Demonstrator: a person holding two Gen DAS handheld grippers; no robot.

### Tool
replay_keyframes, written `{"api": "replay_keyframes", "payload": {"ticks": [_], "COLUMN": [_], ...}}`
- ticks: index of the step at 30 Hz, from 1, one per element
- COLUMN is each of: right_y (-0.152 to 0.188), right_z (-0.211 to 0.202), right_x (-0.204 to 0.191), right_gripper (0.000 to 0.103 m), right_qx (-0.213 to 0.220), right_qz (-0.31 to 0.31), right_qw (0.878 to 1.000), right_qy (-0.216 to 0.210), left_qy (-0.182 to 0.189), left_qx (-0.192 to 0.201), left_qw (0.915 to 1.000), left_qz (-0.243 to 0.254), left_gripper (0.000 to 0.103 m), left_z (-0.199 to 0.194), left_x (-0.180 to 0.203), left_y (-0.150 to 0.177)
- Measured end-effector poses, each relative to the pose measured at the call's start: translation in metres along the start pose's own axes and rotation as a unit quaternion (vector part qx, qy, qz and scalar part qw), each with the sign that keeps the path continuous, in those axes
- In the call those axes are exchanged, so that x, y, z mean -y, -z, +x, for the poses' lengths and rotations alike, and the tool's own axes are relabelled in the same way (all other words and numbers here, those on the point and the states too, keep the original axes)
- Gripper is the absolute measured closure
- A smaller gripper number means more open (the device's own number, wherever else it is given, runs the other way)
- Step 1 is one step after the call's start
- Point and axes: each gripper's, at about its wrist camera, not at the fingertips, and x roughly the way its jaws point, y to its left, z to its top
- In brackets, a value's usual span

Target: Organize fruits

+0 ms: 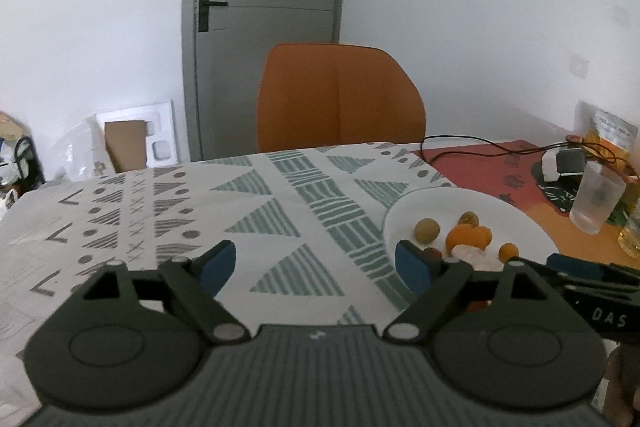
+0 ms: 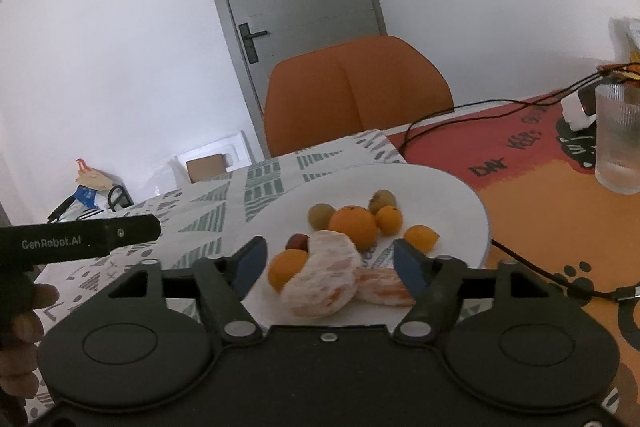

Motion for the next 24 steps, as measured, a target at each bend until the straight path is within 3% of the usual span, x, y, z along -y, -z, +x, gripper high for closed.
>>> {"api": "replay_keyframes", "payload": {"ticks": [14,24], "right_y": [0.005,0.010], "right_z": [-0.024,-0.035], "right_x": [-0.022,-0.030], "right_gripper": [0.000,0.000], "right_qx": [0.002,-0.012], "right_qz": [-0.016,-0.025], "right_qw": [1.000,0.999], "right_qy": [-0.027,-0.031], "left_qy": [-0.047,-0.081], "left_qx": [0.003,0.012], "left_qw": [0.9987,0.9960], "left_qz": [-0.019,-0.037], "left_gripper": [0.011,0.005], "left_z": [-0.038,-0.065], "left_x": [-0.021,-0.022], "left_y": [0.011,0.019]}}
